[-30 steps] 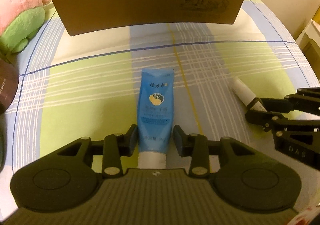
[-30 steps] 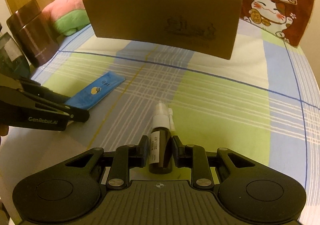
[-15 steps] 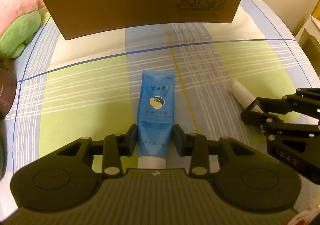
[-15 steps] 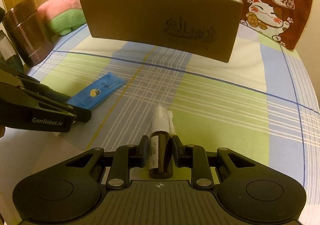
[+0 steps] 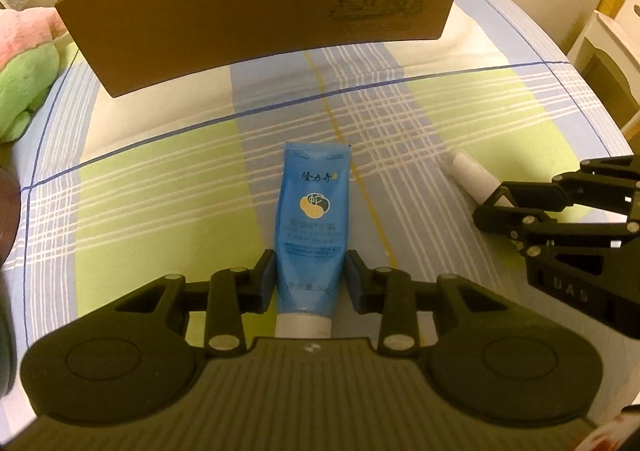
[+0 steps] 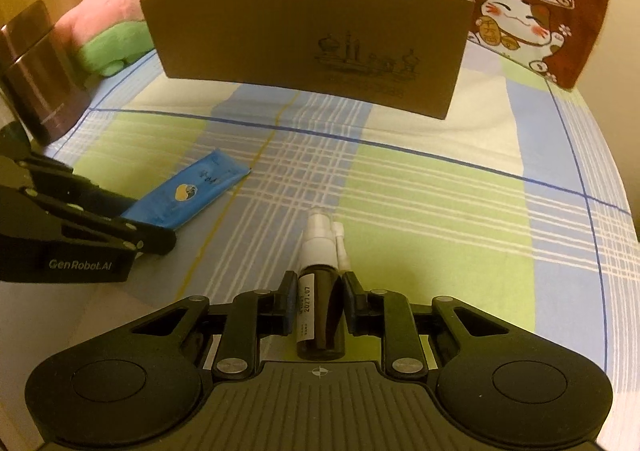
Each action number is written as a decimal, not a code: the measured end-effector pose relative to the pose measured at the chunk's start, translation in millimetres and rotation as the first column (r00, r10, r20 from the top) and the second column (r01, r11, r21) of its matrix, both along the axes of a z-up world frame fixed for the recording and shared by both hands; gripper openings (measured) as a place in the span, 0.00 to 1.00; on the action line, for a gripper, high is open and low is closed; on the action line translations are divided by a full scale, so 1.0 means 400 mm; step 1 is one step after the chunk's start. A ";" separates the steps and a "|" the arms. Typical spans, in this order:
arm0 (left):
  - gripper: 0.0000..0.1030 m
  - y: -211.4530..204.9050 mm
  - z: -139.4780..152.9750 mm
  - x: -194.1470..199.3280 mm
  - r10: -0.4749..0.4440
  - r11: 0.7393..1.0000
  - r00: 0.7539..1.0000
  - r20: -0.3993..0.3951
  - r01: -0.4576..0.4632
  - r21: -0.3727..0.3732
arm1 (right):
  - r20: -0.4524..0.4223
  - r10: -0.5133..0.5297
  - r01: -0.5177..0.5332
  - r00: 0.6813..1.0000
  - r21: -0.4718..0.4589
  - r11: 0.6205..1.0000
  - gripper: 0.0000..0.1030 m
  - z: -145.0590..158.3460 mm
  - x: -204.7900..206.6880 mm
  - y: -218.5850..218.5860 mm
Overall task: Organize rigid objects
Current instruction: 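Lift the blue tube and dropper bottle upright with both tools, then carry the blue tube and dropper bottle with both tools over the brown box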
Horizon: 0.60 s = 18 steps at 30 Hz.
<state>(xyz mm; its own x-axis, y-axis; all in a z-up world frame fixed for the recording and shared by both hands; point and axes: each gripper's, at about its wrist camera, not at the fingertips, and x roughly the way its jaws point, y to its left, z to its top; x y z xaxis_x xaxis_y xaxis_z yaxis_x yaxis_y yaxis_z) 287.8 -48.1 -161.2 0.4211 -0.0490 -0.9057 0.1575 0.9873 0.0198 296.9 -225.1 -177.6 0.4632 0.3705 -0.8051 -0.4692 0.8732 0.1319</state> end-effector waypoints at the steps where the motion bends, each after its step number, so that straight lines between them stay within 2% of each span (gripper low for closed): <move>1: 0.31 0.001 0.001 -0.001 -0.006 1.000 1.000 -0.001 0.006 -0.002 | -0.006 -0.008 0.008 1.000 0.006 1.000 0.23 0.001 0.000 -0.001; 7: 0.31 0.011 0.003 -0.002 -0.018 0.999 1.000 -0.011 0.018 -0.027 | -0.037 -0.054 0.056 0.998 0.053 0.997 0.23 0.013 0.000 -0.012; 18: 0.31 0.034 0.046 0.002 -0.013 0.998 1.000 0.021 0.014 -0.056 | -0.014 -0.070 0.071 0.997 0.088 0.994 0.23 0.052 0.003 -0.007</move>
<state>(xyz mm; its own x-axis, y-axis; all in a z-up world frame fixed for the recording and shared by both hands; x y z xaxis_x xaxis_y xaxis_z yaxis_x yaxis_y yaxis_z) 288.4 -34.5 -142.9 0.4386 -0.1052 -0.8925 0.1711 0.9847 -0.0319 298.3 -227.7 -156.6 0.4817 0.4073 -0.7759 -0.4051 0.8886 0.2149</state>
